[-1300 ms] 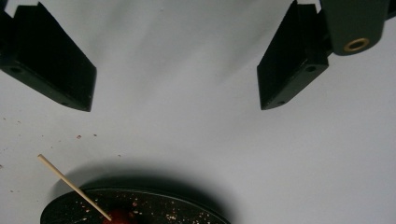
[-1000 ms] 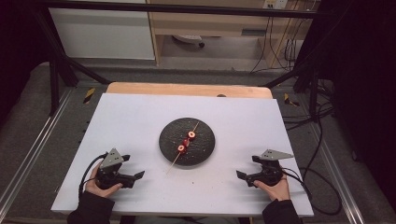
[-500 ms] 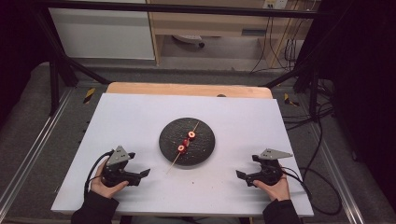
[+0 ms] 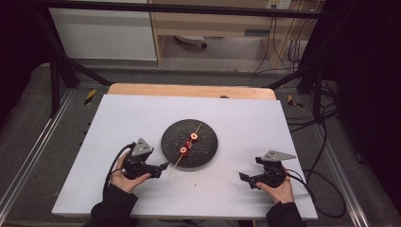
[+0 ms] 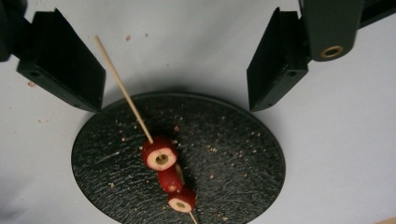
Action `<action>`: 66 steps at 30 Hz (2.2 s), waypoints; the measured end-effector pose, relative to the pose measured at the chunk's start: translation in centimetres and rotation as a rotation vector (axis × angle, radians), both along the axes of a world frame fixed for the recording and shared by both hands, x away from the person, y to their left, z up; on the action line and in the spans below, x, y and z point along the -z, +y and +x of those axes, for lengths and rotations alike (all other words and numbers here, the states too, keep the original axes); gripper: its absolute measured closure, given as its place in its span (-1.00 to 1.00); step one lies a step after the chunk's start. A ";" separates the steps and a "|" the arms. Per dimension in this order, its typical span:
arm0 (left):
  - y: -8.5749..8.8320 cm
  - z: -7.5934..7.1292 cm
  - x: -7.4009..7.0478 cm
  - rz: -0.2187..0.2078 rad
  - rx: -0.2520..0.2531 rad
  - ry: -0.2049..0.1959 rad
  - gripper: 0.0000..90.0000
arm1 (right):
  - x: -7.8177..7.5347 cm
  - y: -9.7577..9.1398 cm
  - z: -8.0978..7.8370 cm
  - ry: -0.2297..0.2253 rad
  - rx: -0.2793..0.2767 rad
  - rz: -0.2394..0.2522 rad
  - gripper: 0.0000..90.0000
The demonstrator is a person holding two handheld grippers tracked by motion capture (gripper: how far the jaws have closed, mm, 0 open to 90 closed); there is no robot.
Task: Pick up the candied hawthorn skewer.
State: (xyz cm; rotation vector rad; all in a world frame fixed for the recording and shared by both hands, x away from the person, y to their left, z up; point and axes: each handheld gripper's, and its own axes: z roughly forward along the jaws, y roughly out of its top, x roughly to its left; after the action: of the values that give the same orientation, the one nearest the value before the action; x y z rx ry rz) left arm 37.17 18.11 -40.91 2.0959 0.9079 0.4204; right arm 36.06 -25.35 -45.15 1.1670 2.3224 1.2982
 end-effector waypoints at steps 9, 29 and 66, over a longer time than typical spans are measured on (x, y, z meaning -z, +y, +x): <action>-3.5 2.1 0.6 0.039 -0.012 0.070 -0.21 | 0.0 0.0 0.0 0.004 0.003 0.004 -0.98; -7.1 2.8 1.7 0.134 -0.028 0.134 0.79 | 0.0 0.0 0.0 0.004 0.001 0.008 -0.98; -2.4 -1.1 0.5 -0.056 0.036 0.032 0.96 | -0.7 0.8 -0.1 0.008 0.008 0.048 -0.98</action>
State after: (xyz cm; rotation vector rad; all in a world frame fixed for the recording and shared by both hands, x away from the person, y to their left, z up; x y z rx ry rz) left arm 36.10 15.67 -41.43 2.0696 0.8885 0.3399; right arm 36.00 -24.57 -44.50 1.1967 2.3015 1.3567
